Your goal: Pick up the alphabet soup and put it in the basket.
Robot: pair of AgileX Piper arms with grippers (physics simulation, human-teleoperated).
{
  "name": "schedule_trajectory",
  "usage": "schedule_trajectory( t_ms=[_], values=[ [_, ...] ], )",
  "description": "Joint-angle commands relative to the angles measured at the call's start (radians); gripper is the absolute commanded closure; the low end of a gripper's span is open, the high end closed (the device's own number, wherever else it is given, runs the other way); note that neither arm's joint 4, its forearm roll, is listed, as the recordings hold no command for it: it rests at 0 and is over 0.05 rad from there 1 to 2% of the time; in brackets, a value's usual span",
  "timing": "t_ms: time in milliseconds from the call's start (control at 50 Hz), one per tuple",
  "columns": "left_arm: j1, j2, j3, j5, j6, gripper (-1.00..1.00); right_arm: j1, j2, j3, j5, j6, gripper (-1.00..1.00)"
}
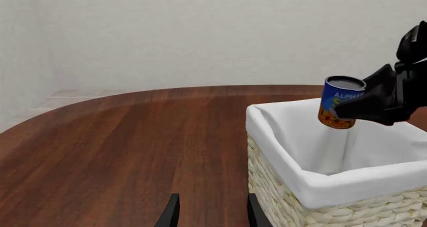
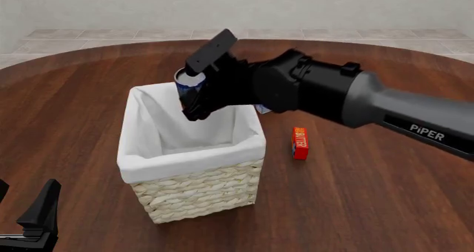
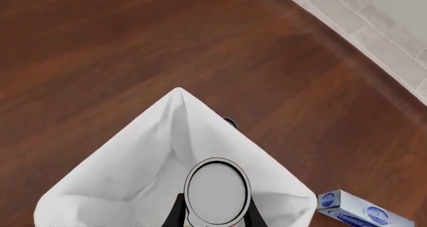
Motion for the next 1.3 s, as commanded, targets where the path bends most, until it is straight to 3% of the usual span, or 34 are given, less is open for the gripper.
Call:
schedule_trajectory(
  t_ms=[20, 600, 1300],
  values=[
    [0.000, 0.000, 0.000, 0.000, 0.000, -1.00, 0.025, -0.002, 0.019, -0.004, 0.033, 1.00],
    [0.000, 0.000, 0.000, 0.000, 0.000, -1.00, 0.064, 0.000, 0.081, -0.018, 0.034, 1.00],
    [0.000, 0.000, 0.000, 0.000, 0.000, -1.00, 0.049, 0.056, 0.052, -0.002, 0.009, 1.00]
  ],
)
